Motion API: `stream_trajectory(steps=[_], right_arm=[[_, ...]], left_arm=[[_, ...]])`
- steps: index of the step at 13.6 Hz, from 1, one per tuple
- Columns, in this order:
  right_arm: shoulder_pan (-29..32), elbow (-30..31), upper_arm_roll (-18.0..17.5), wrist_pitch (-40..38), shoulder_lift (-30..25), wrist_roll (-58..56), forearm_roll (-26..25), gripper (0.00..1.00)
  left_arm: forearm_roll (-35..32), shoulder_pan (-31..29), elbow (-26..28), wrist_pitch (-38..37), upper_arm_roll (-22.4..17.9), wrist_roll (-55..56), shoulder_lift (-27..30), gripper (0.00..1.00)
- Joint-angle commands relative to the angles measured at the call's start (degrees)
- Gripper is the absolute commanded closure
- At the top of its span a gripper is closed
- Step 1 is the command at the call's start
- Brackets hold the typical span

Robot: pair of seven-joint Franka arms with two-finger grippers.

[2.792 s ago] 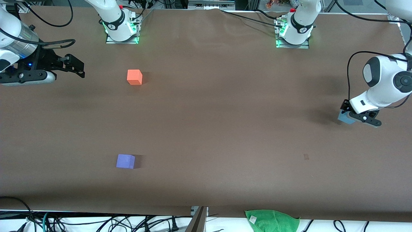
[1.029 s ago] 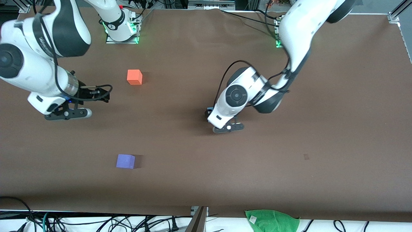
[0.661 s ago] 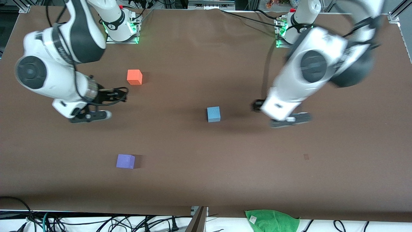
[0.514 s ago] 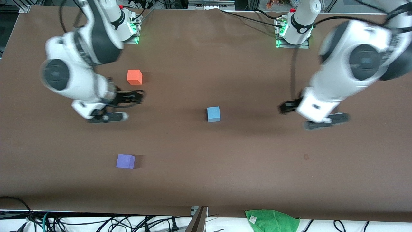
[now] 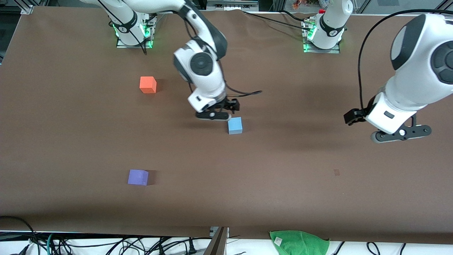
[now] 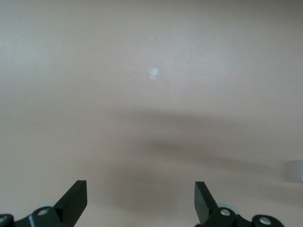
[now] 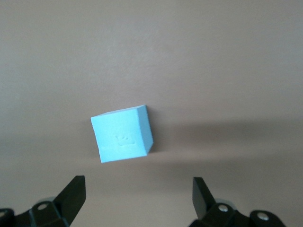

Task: Place blue block between orange and purple blocks
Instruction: 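Lower the right gripper and grasp the light blue cube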

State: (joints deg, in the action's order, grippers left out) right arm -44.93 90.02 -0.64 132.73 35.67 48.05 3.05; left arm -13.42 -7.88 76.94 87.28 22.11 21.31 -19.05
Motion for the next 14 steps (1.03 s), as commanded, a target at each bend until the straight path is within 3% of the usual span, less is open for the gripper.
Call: stream_trajectory(steps=[1,8,14], right_arm=[[-0.5,-2.0,0.8,1.8,3.0,0.8,-2.2,0.00],[-3.1,-6.4,1.2,4.5,8.4,2.0,-3.6,0.00],[-3.8,-8.5,1.1,5.7,11.4,2.4,-9.5,0.00]], left_arm=[[-0.1,-1.2,2.0,-2.4,1.2,-1.6,2.8,0.00],[1.2,-4.2,2.0,-5.1,1.2,-7.6,4.4,0.00],[2.1,-6.2,1.8,-4.9,1.2,-7.7,4.5,0.00]])
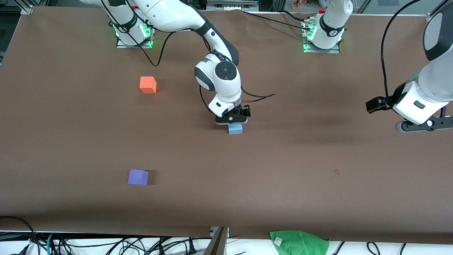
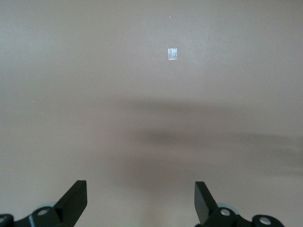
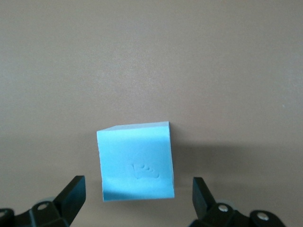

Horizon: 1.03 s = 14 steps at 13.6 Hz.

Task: Place blue block between orange and purple blocks
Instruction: 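Lower the right gripper and grasp the light blue cube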

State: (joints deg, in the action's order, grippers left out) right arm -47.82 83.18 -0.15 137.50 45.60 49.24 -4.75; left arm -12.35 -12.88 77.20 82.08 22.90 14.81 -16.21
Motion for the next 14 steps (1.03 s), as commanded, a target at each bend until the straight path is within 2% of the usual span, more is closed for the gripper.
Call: stream_trajectory(steps=[1,4,6,8,11,14], right_arm=[[-1.0,-1.7,0.6,1.7,1.9,1.1,-1.8,0.00],[-1.5,-1.7,0.7,2.9,2.8,1.2,-3.3,0.01],[-1.5,-1.7,0.7,3.0,3.0,1.1,-3.9,0.10],[-1.5,-1.7,0.7,2.9,3.0,1.0,-3.9,0.27],[-1.3,-1.7,0.7,2.9,2.8,0.8,-3.9,0.65],[0.3,-1.7,0.8,1.8,0.7,-0.9,-3.5,0.67]], left_arm=[[1.1,-1.3,1.6,0.1,0.4,-1.2,1.8,0.00],[1.4,-1.3,1.6,-0.2,0.5,-1.2,1.9,0.00],[2.7,-1.7,1.5,-0.1,0.5,-1.2,2.0,0.00],[3.2,-2.0,1.4,0.0,0.5,-1.2,2.0,0.00],[3.2,-2.1,1.4,0.2,0.4,-1.2,2.0,0.00],[3.2,-2.1,1.4,0.2,0.4,-1.3,2.0,0.00]])
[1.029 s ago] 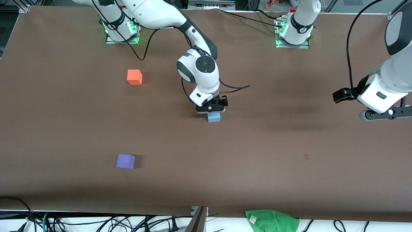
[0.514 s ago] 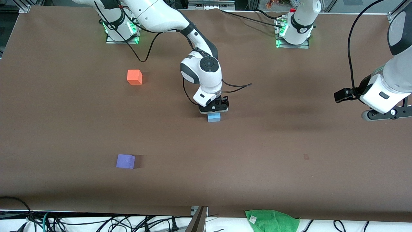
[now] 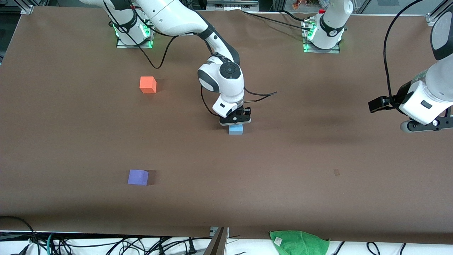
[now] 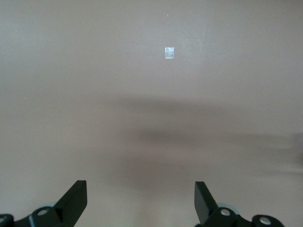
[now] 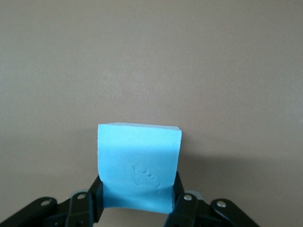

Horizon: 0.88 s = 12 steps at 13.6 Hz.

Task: Place blue block between orange and purple blocks
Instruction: 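Carry the blue cube with the right gripper beside the orange cube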

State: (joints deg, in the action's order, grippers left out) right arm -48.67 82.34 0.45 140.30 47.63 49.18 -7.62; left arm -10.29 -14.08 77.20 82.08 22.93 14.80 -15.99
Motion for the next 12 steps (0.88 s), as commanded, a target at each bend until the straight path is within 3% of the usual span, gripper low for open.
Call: stream_trajectory(steps=[1,4,7,9,12], right_arm=[[2.8,-0.9,0.1,-3.0,-2.3,-2.1,-0.6,0.67],[6.8,2.5,0.2,-11.0,-8.5,-11.4,0.1,0.67],[15.2,15.1,0.2,-10.8,-18.7,-24.8,4.6,0.66],[22.5,26.1,0.2,-8.2,-25.8,-35.8,8.4,0.66],[27.6,40.1,2.3,1.5,-31.8,-40.4,8.8,0.66]], left_arm=[[1.1,-0.9,1.4,0.2,0.4,-1.3,1.7,0.00],[1.1,-1.0,1.4,0.2,0.4,-1.2,1.7,0.00],[1.1,-1.0,1.4,0.2,0.4,-1.2,1.8,0.00],[1.3,-1.0,1.3,0.2,0.5,-1.2,1.8,0.00],[1.8,-1.0,1.3,0.2,0.5,-1.3,1.7,0.00]])
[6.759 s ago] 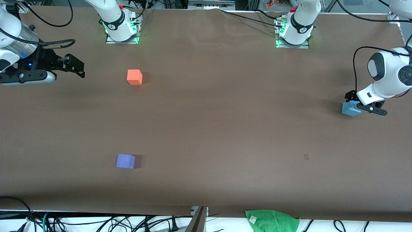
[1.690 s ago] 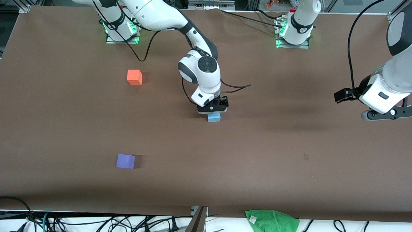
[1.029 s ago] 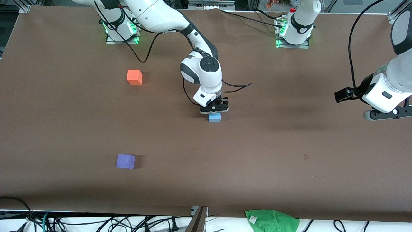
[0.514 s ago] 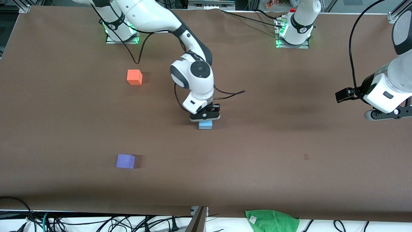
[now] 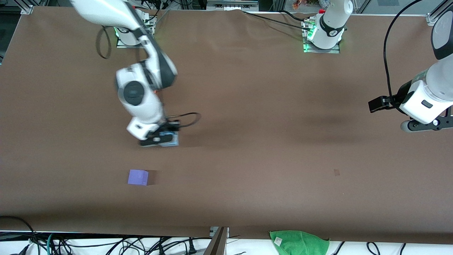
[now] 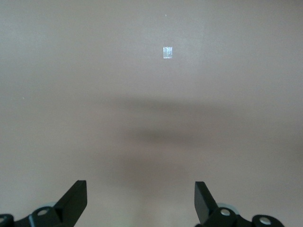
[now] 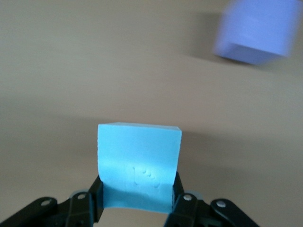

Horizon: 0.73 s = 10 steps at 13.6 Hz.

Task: Place blue block between orange and purple blocks
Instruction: 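Carry the blue cube with the right gripper beside the orange cube, then lower the blue cube between orange and purple cubes, open the right gripper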

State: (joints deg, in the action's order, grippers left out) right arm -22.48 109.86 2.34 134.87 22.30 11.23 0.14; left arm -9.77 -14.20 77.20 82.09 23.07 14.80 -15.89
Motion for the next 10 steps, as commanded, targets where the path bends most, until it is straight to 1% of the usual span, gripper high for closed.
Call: stream_trajectory(steps=[1,2,4,5,7,9,10], right_arm=[[1.4,17.7,1.3,12.5,-7.7,-2.3,1.2,0.66],[1.4,22.2,1.5,18.6,-8.3,-2.1,1.2,0.66],[1.4,26.7,1.6,24.2,-8.0,-1.6,1.2,0.66],[1.5,27.5,1.6,25.8,-7.6,-1.5,1.2,0.66],[1.6,27.6,2.3,25.9,-7.4,-1.5,1.2,0.65],[1.9,27.5,2.5,26.1,-6.7,-1.5,1.2,0.62],[2.3,27.5,2.6,27.0,-6.2,-1.5,1.3,0.57]], left_arm=[[1.4,-0.9,1.3,0.2,0.4,-1.3,1.7,0.00],[1.4,-0.9,1.3,0.2,0.5,-1.3,1.7,0.00],[1.4,-0.8,1.4,0.1,0.7,-1.4,1.7,0.00],[1.9,-0.8,1.3,0.1,0.7,-2.7,1.7,0.00],[4.7,-1.0,1.3,0.0,0.1,-6.4,1.7,0.00],[5.2,-2.1,1.3,-0.1,0.4,-9.0,1.7,0.00],[5.2,-2.1,1.3,-0.3,0.5,-9.1,1.7,0.00]])
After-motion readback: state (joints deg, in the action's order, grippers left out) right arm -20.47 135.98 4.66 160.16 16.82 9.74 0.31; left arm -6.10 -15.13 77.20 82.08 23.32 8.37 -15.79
